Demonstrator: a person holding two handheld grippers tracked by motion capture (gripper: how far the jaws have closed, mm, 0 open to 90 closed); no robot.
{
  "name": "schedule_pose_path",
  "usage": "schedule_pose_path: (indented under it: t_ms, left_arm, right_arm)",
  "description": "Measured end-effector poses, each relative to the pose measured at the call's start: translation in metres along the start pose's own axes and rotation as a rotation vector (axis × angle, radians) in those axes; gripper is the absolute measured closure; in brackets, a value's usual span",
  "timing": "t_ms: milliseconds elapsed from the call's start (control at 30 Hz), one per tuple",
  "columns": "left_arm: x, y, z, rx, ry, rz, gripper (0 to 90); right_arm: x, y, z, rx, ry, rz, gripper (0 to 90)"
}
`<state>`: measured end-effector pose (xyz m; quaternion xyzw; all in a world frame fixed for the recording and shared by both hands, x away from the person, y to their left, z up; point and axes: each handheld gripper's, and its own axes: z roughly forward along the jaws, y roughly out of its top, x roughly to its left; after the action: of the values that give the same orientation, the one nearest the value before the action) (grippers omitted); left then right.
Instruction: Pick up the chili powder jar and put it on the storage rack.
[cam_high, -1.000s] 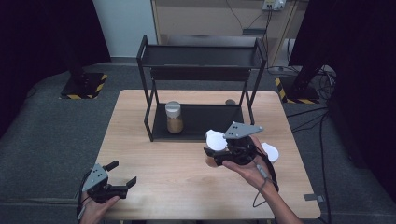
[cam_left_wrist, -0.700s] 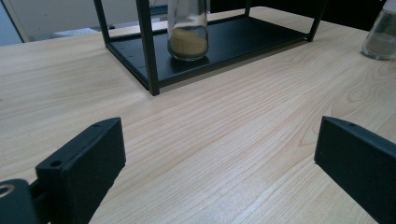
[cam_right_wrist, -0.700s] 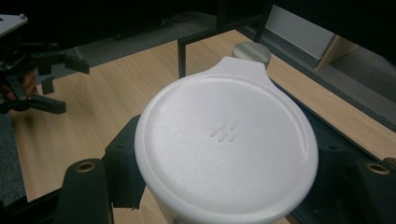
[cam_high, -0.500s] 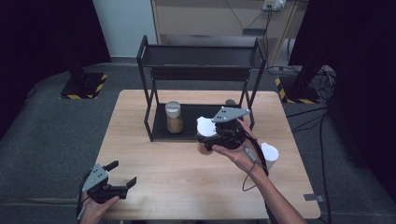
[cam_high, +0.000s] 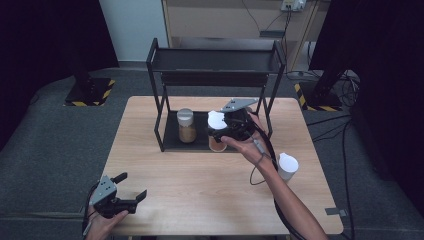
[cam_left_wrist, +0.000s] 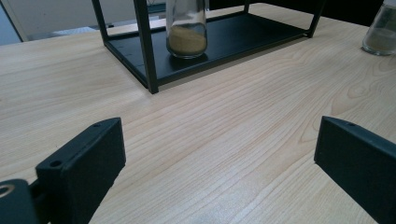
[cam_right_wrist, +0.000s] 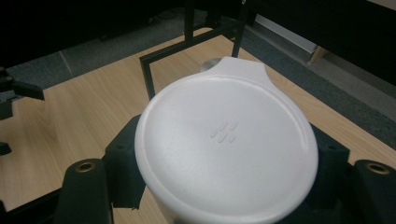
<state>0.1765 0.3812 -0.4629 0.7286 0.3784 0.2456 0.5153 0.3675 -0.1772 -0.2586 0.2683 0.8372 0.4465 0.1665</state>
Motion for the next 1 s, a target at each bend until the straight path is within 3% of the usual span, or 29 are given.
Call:
schedule_pose_path:
  t_ms: [533, 1000]
  left_arm:
    - [0.001, 0.0, 0.0, 0.0, 0.0, -0.003, 0.8]
    - [0.002, -0.001, 0.001, -0.001, -0.004, -0.005, 0.9]
  right_arm:
    - [-0.033, 0.007, 0.045, -0.012, -0.057, 0.064, 31.0]
    - [-0.045, -0.016, 0.093, -0.006, -0.094, 0.11, 31.0]
